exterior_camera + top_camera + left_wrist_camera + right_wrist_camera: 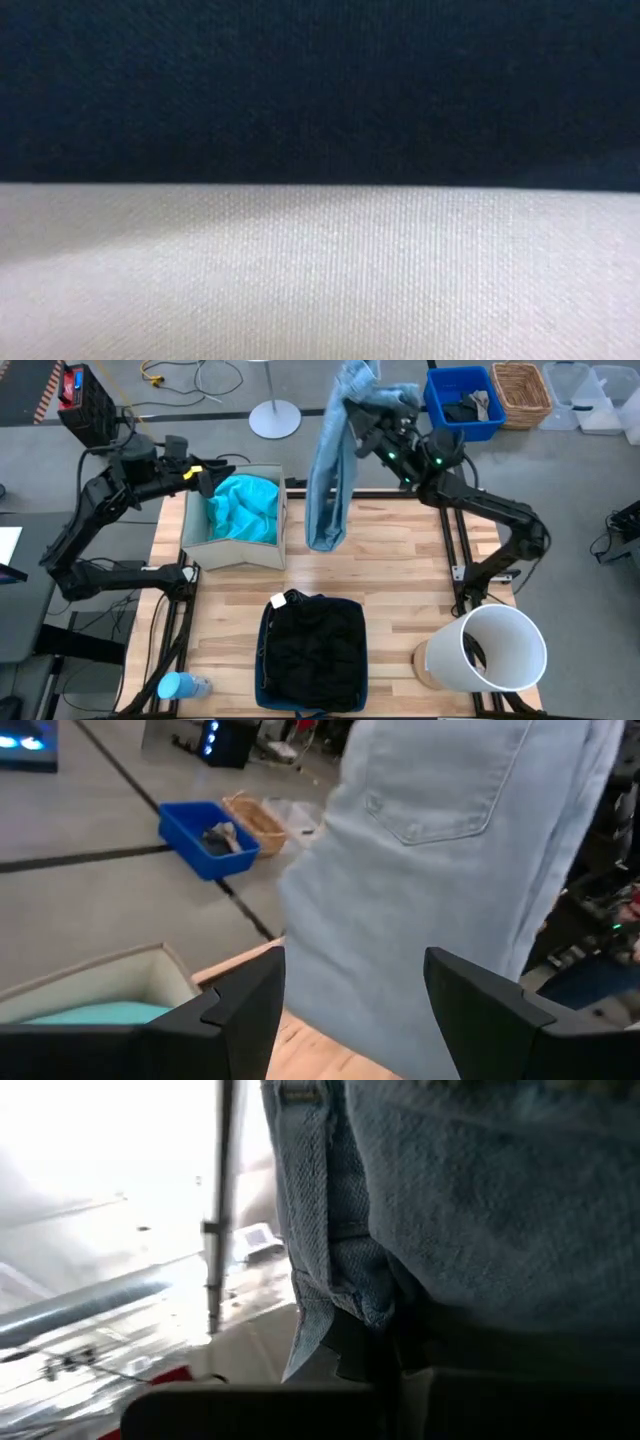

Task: Sort clothes
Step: Put the blue denim jeans into the white laundry organizer

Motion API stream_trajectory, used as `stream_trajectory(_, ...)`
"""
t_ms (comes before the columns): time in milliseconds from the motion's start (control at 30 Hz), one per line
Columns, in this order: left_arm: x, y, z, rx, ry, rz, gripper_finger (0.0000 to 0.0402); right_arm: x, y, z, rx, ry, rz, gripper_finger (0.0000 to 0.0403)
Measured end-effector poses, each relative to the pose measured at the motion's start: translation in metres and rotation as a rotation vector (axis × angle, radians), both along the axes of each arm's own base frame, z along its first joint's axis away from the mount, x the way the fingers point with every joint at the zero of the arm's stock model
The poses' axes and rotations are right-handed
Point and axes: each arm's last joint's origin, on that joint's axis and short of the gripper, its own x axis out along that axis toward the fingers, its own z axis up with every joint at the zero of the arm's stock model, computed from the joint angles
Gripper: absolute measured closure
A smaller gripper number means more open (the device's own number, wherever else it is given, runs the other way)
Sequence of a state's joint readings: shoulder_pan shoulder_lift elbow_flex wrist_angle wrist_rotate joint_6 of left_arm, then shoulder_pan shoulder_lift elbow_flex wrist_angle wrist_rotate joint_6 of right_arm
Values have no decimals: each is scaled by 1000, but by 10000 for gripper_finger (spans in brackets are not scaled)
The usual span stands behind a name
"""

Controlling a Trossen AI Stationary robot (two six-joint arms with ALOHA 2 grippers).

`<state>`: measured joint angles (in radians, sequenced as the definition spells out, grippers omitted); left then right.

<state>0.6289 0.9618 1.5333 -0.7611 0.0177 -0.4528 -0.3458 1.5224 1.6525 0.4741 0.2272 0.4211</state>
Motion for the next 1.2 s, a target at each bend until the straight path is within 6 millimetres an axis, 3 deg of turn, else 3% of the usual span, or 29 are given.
stream_trajectory(200,-11,-8,8,25,-73,-2,168,30,-9,40,-96,-72,68,403)
stream_trajectory(400,-22,-16,18,100,-145,-5,168,78,-21,44,-131,-77,130,403)
stream_trajectory(667,-35,-26,29,198,-234,-5,168,120,-27,1,-103,-205,220,403)
stream_trajectory(900,-35,-26,29,203,-229,-5,168,147,-27,-30,-55,-316,271,403)
stream_trajectory(1200,-25,-18,26,178,-202,-6,168,191,-42,-95,-4,-231,263,403)
